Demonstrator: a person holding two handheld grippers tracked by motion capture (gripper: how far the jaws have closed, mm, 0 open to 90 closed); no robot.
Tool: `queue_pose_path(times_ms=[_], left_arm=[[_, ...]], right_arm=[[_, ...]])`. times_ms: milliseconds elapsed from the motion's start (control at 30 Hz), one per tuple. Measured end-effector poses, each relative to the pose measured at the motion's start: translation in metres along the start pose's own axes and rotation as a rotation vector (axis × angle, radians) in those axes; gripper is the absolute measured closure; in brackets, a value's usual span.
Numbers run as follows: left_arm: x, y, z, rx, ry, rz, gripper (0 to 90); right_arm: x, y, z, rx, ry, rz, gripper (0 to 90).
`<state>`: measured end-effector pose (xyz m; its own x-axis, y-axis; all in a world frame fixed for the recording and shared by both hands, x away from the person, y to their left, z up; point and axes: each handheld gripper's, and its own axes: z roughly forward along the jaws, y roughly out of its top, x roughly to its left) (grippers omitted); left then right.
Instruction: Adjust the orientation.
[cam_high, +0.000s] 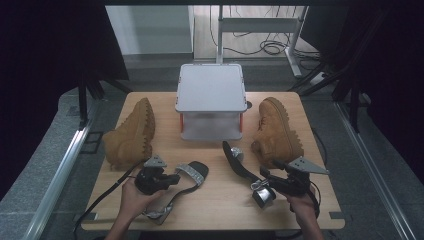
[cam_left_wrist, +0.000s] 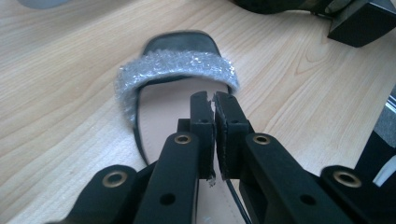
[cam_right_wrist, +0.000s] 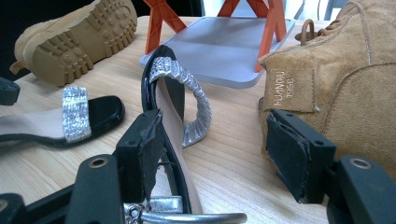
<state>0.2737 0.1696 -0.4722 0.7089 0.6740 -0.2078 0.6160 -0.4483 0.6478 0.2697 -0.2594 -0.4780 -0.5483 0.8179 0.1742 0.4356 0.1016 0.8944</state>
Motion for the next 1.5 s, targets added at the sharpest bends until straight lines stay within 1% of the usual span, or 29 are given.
queue_pose_path(times_ms=[167,233,267,300,333,367,400,433,467,500,533,567,600,633,667,700,733,800,833,900,933,1000,1033,1067,1100,1133,1167,1400,1500], left_arm=[[0.000,-0.001,0.001,0.009,0.005,0.002,83.3],[-0.001,-0.001,0.000,0.008,0.015,0.002,81.5],[-0.002,-0.002,0.001,0.029,0.039,0.001,70.7],[-0.002,-0.002,0.001,0.029,0.039,0.001,65.6],[-0.002,-0.003,0.002,0.047,0.049,0.002,60.4],[-0.004,-0.004,0.003,0.059,0.061,-0.001,60.4],[-0.005,-0.006,0.005,0.091,0.073,-0.012,49.1],[-0.005,-0.006,0.005,0.091,0.073,-0.012,44.6],[-0.006,-0.010,0.007,0.122,0.087,-0.022,40.9],[-0.006,-0.010,0.007,0.122,0.087,-0.022,39.0],[-0.006,-0.014,0.009,0.148,0.094,-0.032,36.2],[-0.006,-0.014,0.009,0.148,0.094,-0.032,33.8],[-0.007,-0.017,0.011,0.176,0.103,-0.042,32.1],[-0.007,-0.017,0.011,0.176,0.103,-0.042,32.0],[-0.007,-0.018,0.015,0.208,0.124,-0.039,31.5],[-0.007,-0.018,0.015,0.208,0.124,-0.039,31.0],[-0.007,-0.019,0.017,0.220,0.138,-0.042,30.6],[-0.006,-0.019,0.021,0.241,0.137,-0.047,30.6],[-0.008,-0.020,0.027,0.266,0.135,-0.046,31.5],[-0.009,-0.021,0.030,0.279,0.138,-0.041,31.6],[-0.011,-0.021,0.034,0.284,0.174,-0.037,32.6],[-0.012,-0.021,0.034,0.288,0.184,-0.035,34.0],[-0.012,-0.021,0.034,0.288,0.184,-0.035,34.8],[-0.012,-0.021,0.034,0.287,0.193,-0.033,34.8],[-0.012,-0.021,0.033,0.282,0.205,-0.032,39.0],[-0.012,-0.021,0.031,0.274,0.220,-0.030,39.0],[-0.010,-0.021,0.030,0.265,0.217,-0.033,41.6],[-0.006,-0.021,0.023,0.243,0.202,-0.044,41.8],[0.000,-0.020,0.013,0.203,0.201,-0.061,41.8]], right_arm=[[0.000,0.000,0.000,-0.001,0.001,-0.001,37.0],[0.000,0.000,0.000,0.000,0.001,-0.001,37.0],[0.000,0.000,0.000,0.002,0.000,0.000,37.0],[0.000,-0.001,0.000,0.003,0.000,-0.002,37.0],[0.000,-0.001,0.000,0.004,-0.001,-0.003,37.0],[0.000,-0.001,0.000,0.004,-0.001,-0.003,37.0],[0.000,-0.001,0.000,0.005,-0.004,-0.005,36.9],[0.000,-0.001,0.000,0.005,-0.004,-0.005,36.9],[0.000,-0.001,0.000,0.006,-0.006,-0.004,37.0],[0.000,-0.001,0.000,0.006,-0.006,-0.004,37.0],[0.000,-0.002,-0.001,0.007,-0.008,-0.004,37.0],[0.000,-0.002,-0.001,0.007,-0.008,-0.004,37.0],[0.000,-0.002,-0.001,0.007,-0.011,-0.005,37.0],[0.000,-0.002,0.000,0.008,-0.011,-0.005,37.0],[0.000,-0.002,0.000,0.009,-0.011,-0.005,37.0],[0.000,-0.002,0.000,0.009,-0.011,-0.005,37.0],[0.000,-0.003,0.000,0.011,-0.014,-0.008,36.9],[0.000,-0.003,0.001,0.014,-0.014,-0.010,36.9],[0.000,-0.003,0.001,0.016,-0.015,-0.012,36.9],[0.000,-0.003,0.001,0.016,-0.016,-0.014,36.9],[0.000,-0.004,0.002,0.018,-0.017,-0.014,36.9],[0.000,-0.004,0.002,0.019,-0.018,-0.016,36.9],[0.000,-0.004,0.002,0.019,-0.018,-0.016,36.9],[0.000,-0.004,0.002,0.021,-0.018,-0.015,36.9],[0.000,-0.004,0.002,0.022,-0.018,-0.016,36.9],[0.000,-0.004,0.002,0.022,-0.019,-0.014,36.9],[0.000,-0.004,0.003,0.024,-0.020,-0.013,36.9],[-0.001,-0.005,0.003,0.027,-0.025,-0.011,36.9],[-0.002,-0.005,0.002,0.028,-0.027,-0.009,36.9]])
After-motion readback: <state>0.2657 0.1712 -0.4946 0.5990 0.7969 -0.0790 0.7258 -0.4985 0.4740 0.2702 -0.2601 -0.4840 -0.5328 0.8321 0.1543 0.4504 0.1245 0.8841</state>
